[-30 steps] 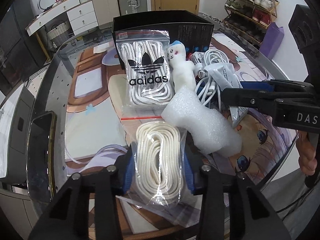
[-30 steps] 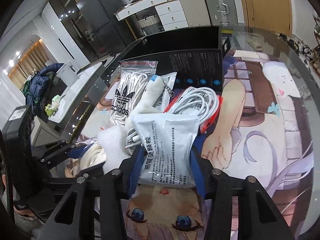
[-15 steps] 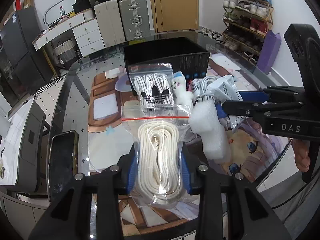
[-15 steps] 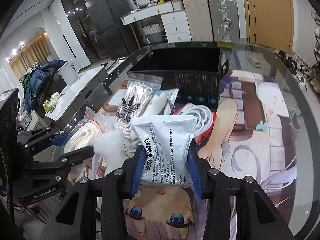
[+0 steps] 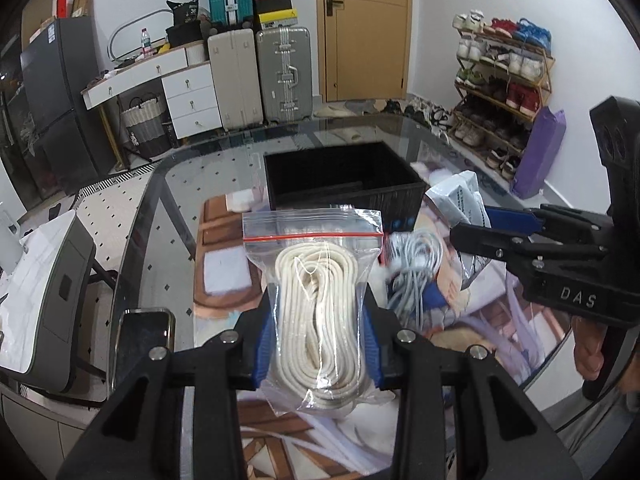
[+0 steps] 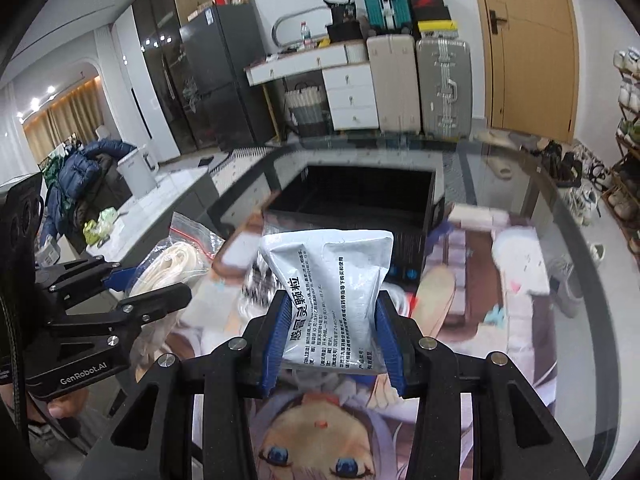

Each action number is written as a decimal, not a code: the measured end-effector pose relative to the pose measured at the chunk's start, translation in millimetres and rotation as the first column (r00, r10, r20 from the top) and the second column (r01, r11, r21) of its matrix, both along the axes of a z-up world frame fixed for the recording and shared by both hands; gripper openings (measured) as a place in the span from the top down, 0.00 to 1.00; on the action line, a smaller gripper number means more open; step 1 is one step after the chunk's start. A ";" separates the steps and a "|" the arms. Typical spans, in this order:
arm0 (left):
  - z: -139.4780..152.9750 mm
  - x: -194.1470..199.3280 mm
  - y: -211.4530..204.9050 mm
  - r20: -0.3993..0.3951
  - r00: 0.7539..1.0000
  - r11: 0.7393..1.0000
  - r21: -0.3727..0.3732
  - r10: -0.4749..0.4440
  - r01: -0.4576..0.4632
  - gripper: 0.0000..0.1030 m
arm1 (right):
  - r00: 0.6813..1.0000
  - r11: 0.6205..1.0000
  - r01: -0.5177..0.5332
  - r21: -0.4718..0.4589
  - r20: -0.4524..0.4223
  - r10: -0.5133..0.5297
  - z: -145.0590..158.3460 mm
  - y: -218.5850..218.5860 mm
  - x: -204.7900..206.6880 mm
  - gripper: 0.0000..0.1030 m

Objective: Organize soft objects
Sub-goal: 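Carry rope bag with left tool into black box while right tool carries packet in, then open both tools and withdraw them from the box back over the table, then grasp the white cable coil with right tool while left tool grasps the foam sleeve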

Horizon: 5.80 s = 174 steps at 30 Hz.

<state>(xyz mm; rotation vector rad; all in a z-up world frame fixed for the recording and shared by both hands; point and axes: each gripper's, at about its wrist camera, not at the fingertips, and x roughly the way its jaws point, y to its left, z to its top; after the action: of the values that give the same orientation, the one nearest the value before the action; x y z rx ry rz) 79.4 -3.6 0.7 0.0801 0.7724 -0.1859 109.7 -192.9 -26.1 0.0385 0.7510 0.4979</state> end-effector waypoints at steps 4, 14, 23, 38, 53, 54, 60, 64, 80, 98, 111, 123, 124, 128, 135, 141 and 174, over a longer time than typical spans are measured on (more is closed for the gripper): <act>16.5 18.1 1.4 0.035 0.999 0.999 -0.034 0.032 -0.031 0.65 | 0.998 1.000 0.026 0.005 0.056 -0.026 20.8 5.2 11.5 0.58; 27.2 77.4 3.7 0.085 0.991 0.993 -0.074 0.102 -0.096 0.65 | 0.991 0.993 0.117 0.036 0.056 -0.118 33.2 13.4 71.2 0.58; -6.7 134.1 3.0 0.001 0.987 0.978 -0.129 0.163 -0.162 0.65 | 0.984 0.984 0.175 0.040 -0.043 -0.173 2.6 17.9 129.9 0.59; -44.1 157.2 -24.1 -0.145 0.977 0.984 -0.060 0.157 -0.167 0.66 | 0.981 0.993 0.118 0.028 -0.155 -0.112 -38.0 19.5 159.8 0.59; -41.8 152.1 -19.3 -0.178 0.973 0.981 -0.097 0.148 -0.167 0.62 | 0.973 0.995 0.102 0.008 -0.207 -0.098 -36.9 7.7 148.0 0.51; -40.4 151.0 -20.6 -0.172 0.974 0.982 -0.095 0.147 -0.165 0.58 | 0.973 0.995 0.102 0.007 -0.208 -0.098 -36.7 7.2 147.7 0.51; -32.9 149.4 -16.2 -0.155 0.975 0.979 -0.098 0.162 -0.178 0.45 | 0.974 0.993 0.113 0.022 -0.198 -0.106 -29.7 4.8 143.8 0.49; -26.8 143.3 -14.4 -0.145 0.977 0.982 -0.084 0.155 -0.168 0.44 | 0.979 0.994 0.110 -0.010 -0.173 -0.110 -19.7 5.3 133.4 0.43; 11.8 60.4 2.2 -0.070 0.989 0.989 -0.051 0.133 -0.136 0.21 | 0.965 0.986 0.165 0.033 -0.211 -0.155 5.8 -19.3 60.3 0.15; -48.7 -11.4 -13.3 -0.229 0.973 0.999 -0.015 0.034 -0.038 0.21 | 0.887 0.998 0.067 -0.002 -0.457 -0.061 -79.9 5.4 39.1 0.16; -61.9 -28.3 -8.1 -0.239 0.971 1.000 0.019 0.015 -0.011 0.21 | 0.885 0.987 -0.162 -0.020 -0.445 0.137 -68.4 0.2 14.1 0.73; -79.5 -19.4 -9.5 -0.307 0.951 0.999 0.030 0.031 -0.023 0.21 | 0.852 0.955 -0.292 -0.049 -0.467 0.237 -62.9 -12.9 -28.9 0.67; -79.9 -18.3 -8.9 -0.310 0.950 1.000 0.024 0.026 -0.020 0.21 | 0.854 0.960 -0.278 -0.038 -0.467 0.229 -62.3 -15.2 -25.0 0.61; -80.2 -16.0 -8.7 -0.303 0.953 0.999 0.039 0.018 -0.006 0.21 | 0.863 0.980 -0.200 -0.015 -0.477 0.169 -65.6 -22.5 -10.7 0.41; -74.9 -20.4 -18.6 -0.279 0.958 0.995 0.047 -0.071 0.087 0.42 | 0.860 0.980 -0.197 -0.036 -0.487 0.155 -69.9 -18.2 -3.4 0.41; -74.7 -31.4 -24.6 -0.248 0.964 0.982 0.136 -0.095 0.132 0.42 | 0.857 0.974 -0.218 -0.058 -0.489 0.163 -78.3 -6.4 -6.5 0.41; -80.6 -22.0 -9.9 -0.326 0.941 0.993 0.042 -0.091 0.111 0.37 | 0.890 0.958 -0.235 -0.162 -0.431 0.146 -87.4 28.1 -9.1 0.49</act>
<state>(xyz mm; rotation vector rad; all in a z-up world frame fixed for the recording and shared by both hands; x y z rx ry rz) 57.4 -13.4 -79.9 0.1484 1.1032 -0.2779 100.6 -164.9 -113.5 -0.1337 1.2339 0.6047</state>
